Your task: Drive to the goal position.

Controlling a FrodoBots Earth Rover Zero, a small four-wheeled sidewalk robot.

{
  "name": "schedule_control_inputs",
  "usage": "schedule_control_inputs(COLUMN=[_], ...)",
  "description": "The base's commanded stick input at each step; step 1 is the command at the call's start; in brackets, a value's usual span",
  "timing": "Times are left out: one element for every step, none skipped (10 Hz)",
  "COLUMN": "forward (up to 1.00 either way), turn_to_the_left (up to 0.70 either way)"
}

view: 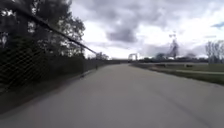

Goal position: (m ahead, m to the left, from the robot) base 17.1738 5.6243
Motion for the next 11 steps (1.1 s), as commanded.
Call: schedule_control_inputs(forward=[1.00,1.00,1.00,1.00,1.00,1.00,1.00,1.00,1.00,1.00,1.00], turn_to_the_left=[0.00,0.00,0.00,0.00,0.00,0.00,0.00,0.01,0.03,0.06,0.11])
